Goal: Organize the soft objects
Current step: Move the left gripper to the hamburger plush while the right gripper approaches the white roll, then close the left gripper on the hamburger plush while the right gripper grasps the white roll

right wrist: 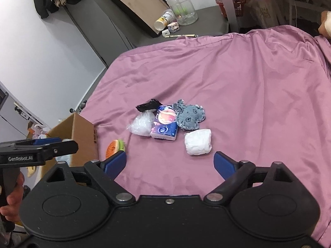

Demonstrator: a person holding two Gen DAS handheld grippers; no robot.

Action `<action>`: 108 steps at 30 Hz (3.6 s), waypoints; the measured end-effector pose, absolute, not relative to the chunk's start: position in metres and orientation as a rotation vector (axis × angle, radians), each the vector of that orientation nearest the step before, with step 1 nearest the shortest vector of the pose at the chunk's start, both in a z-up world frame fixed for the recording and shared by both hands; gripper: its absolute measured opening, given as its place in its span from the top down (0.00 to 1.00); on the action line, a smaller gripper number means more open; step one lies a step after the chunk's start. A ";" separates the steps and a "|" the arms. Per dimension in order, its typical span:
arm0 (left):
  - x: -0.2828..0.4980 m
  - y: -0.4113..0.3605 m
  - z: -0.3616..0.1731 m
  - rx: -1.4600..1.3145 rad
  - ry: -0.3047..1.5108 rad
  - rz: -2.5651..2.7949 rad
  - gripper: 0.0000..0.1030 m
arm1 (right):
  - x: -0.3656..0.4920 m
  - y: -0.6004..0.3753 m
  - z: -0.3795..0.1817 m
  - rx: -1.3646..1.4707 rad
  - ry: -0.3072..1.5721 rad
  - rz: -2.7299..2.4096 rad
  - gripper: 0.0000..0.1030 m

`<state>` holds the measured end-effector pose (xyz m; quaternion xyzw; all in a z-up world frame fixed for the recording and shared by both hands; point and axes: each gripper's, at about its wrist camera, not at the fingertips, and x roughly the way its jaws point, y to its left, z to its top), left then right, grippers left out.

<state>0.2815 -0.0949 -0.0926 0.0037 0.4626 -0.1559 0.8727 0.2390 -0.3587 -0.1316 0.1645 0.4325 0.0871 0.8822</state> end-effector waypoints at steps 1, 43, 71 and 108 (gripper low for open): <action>0.285 -0.097 -0.096 0.009 0.976 -0.322 0.24 | 0.241 -0.359 -0.135 0.341 0.907 0.179 0.15; 0.336 -0.141 -0.186 0.282 1.079 -0.122 0.84 | 0.300 -0.348 -0.193 0.219 1.023 0.098 0.84; 0.340 -0.150 -0.165 0.278 1.095 -0.204 0.24 | 0.287 -0.358 -0.174 0.204 0.924 0.136 0.31; 0.321 -0.118 -0.148 0.175 1.064 -0.237 0.72 | 0.281 -0.338 -0.157 0.128 0.867 0.223 0.58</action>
